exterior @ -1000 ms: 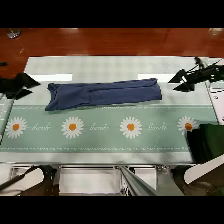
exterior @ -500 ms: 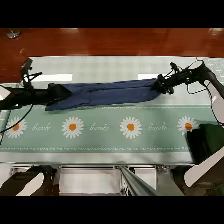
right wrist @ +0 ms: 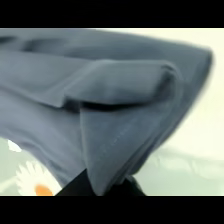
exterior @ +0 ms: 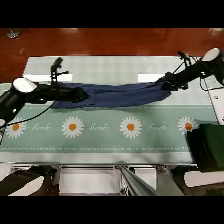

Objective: Fold the shirts.

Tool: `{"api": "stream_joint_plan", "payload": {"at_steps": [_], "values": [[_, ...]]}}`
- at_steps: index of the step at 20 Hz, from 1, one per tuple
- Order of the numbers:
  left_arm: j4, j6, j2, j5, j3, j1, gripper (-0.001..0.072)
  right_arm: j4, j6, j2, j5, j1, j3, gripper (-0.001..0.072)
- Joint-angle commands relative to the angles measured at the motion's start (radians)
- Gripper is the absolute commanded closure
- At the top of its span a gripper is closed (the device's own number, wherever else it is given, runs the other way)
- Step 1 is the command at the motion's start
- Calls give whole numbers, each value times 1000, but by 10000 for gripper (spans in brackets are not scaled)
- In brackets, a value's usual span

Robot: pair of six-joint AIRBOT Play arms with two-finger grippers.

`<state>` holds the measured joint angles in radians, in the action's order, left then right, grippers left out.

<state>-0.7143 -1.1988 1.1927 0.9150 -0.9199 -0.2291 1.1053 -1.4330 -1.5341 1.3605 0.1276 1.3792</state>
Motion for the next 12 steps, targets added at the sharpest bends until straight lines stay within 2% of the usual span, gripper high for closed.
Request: {"api": "stream_joint_plan", "payload": {"at_steps": [1, 2, 6, 9, 10, 12], "values": [[-194, -100, 114, -95, -139, -183, 676, 87, -23, 345, -85, 2, -272, 688], [-206, -104, 174, -128, -184, -230, 676, 87, -50, 432, -87, 2, -337, 688], [-200, -139, 441, -110, -428, -388, 676, 58, -112, 695, -88, 2, -495, 687], [-268, -310, 597, -108, -623, -490, 676, 51, -135, 786, -82, 2, -500, 688], [-270, -343, 638, -108, -670, -519, 676, 48, -138, 799, -80, 2, -500, 688], [-265, -348, 716, -65, -761, -586, 675, 19, -135, 808, -86, 2, -500, 688]]}}
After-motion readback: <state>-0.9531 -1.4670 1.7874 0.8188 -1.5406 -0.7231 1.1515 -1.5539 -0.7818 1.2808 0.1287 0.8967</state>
